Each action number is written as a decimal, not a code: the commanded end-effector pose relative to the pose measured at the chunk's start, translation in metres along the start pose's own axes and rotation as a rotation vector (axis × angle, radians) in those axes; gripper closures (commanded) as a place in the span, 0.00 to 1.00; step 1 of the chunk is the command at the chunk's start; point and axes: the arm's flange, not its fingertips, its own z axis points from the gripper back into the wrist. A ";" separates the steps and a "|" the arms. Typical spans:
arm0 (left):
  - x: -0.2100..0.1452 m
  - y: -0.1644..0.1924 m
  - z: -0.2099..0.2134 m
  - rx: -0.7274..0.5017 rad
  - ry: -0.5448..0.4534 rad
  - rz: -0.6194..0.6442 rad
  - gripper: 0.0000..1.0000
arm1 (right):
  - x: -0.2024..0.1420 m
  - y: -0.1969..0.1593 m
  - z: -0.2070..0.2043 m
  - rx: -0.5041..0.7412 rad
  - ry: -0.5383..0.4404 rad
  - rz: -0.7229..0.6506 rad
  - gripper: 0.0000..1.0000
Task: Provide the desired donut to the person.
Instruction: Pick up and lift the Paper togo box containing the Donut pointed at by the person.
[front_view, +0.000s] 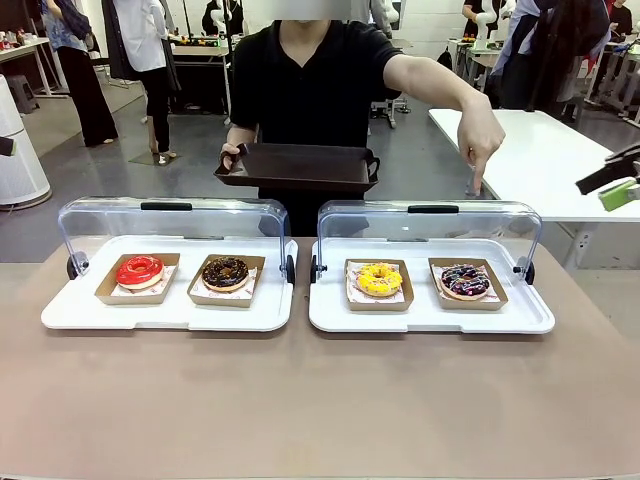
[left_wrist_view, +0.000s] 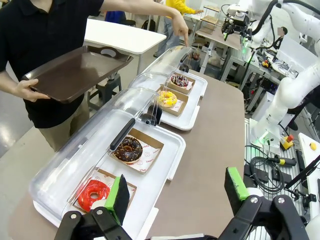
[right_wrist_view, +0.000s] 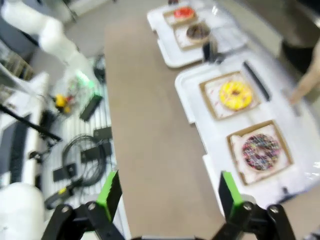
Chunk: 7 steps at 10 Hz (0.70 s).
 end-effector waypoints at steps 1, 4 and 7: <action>0.000 0.000 0.002 -0.004 -0.011 -0.003 0.00 | 0.025 0.005 -0.020 -0.002 0.201 0.009 0.00; 0.000 0.000 0.002 -0.004 -0.011 -0.003 0.00 | 0.045 0.007 -0.064 0.006 0.471 -0.009 0.00; 0.000 0.000 0.002 -0.004 -0.011 -0.003 0.00 | 0.044 0.009 -0.103 0.002 0.664 -0.015 0.00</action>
